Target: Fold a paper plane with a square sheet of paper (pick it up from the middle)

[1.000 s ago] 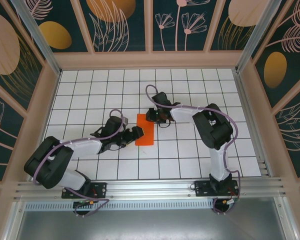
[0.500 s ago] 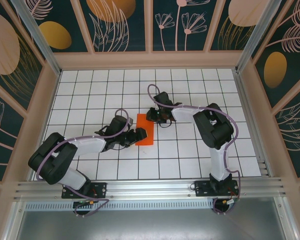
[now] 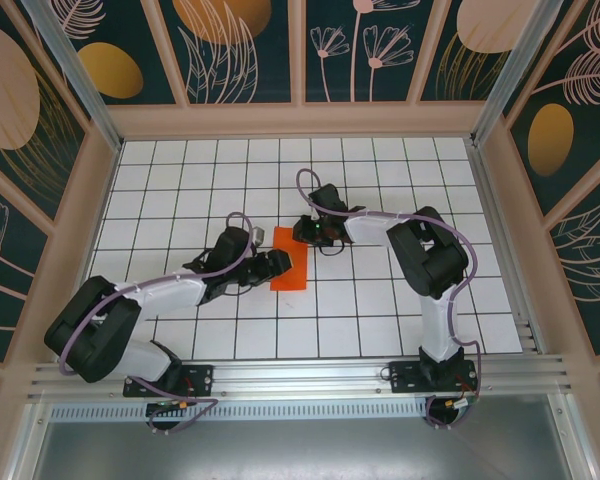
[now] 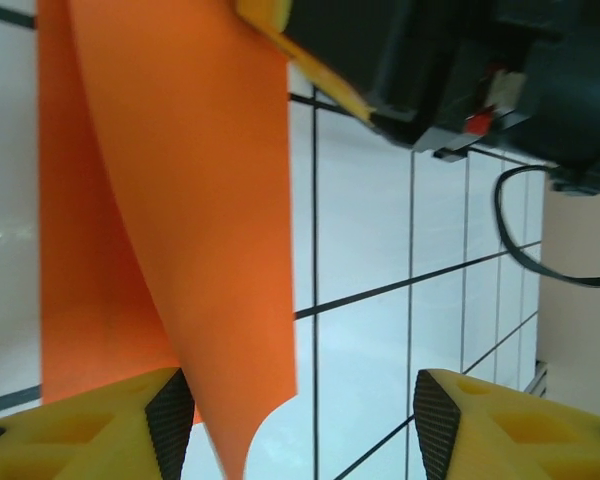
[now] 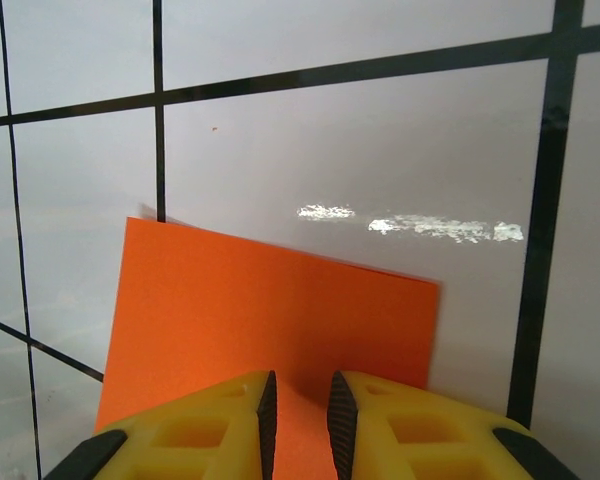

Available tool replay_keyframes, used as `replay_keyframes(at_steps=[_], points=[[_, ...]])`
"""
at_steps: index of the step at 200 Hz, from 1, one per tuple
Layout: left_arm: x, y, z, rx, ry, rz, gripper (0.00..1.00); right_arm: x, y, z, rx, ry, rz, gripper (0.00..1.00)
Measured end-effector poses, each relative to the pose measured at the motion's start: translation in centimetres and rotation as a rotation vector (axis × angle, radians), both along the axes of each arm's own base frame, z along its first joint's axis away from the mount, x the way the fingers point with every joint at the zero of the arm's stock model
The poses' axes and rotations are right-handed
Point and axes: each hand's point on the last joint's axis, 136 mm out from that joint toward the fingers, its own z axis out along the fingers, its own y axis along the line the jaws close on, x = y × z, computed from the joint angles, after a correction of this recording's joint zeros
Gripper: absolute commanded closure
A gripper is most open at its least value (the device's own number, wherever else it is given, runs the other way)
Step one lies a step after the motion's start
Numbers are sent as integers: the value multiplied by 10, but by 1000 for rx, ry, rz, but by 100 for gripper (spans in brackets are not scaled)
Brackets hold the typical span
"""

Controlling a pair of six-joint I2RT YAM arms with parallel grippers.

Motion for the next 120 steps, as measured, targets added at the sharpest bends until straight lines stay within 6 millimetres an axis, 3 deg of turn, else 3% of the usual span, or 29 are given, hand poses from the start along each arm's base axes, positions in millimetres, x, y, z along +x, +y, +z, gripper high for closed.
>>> replay_keyframes(at_steps=[32, 75, 120], points=[[11, -17, 10, -64, -28, -29, 36, 0, 0, 1, 16, 1, 4, 73], [23, -29, 4, -81, -28, -42, 37, -1, 0, 4, 70, 7, 18, 72], [25, -28, -9, -57, -12, -34, 51, -11, -9, 12, 139, 57, 42, 72]])
